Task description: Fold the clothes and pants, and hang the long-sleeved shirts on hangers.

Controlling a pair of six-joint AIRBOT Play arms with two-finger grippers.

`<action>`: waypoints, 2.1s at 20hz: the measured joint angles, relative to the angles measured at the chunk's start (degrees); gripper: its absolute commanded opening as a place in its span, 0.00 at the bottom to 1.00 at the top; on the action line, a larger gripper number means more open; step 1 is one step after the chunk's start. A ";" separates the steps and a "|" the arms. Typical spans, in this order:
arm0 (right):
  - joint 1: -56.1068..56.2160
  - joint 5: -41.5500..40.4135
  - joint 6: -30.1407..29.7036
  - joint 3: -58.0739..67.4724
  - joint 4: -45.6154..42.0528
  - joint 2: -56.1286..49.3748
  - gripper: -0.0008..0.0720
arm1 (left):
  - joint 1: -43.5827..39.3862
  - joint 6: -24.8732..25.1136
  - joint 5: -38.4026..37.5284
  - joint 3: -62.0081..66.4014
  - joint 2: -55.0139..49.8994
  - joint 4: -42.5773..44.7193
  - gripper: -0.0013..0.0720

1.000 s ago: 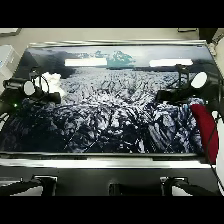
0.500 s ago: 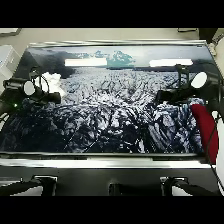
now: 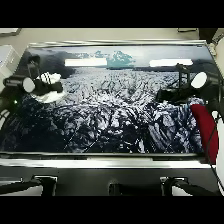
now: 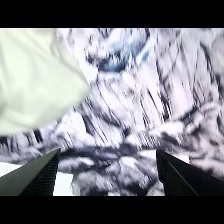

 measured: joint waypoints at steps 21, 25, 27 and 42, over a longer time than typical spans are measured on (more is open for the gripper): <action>0.00 1.38 1.90 0.00 1.22 0.00 0.93 | 25.35 0.20 -22.23 33.81 -37.22 -27.78 0.04; 0.00 1.77 1.68 0.15 -0.50 0.50 0.93 | 23.43 7.50 -20.70 35.95 -30.08 -32.70 0.04; 0.00 1.77 1.42 0.85 -2.40 1.38 0.93 | 20.65 13.09 -19.93 36.44 -22.38 -34.64 0.04; 0.00 11.87 1.22 5.84 -9.57 14.53 0.93 | -31.65 16.61 -16.79 7.78 13.27 -24.76 0.05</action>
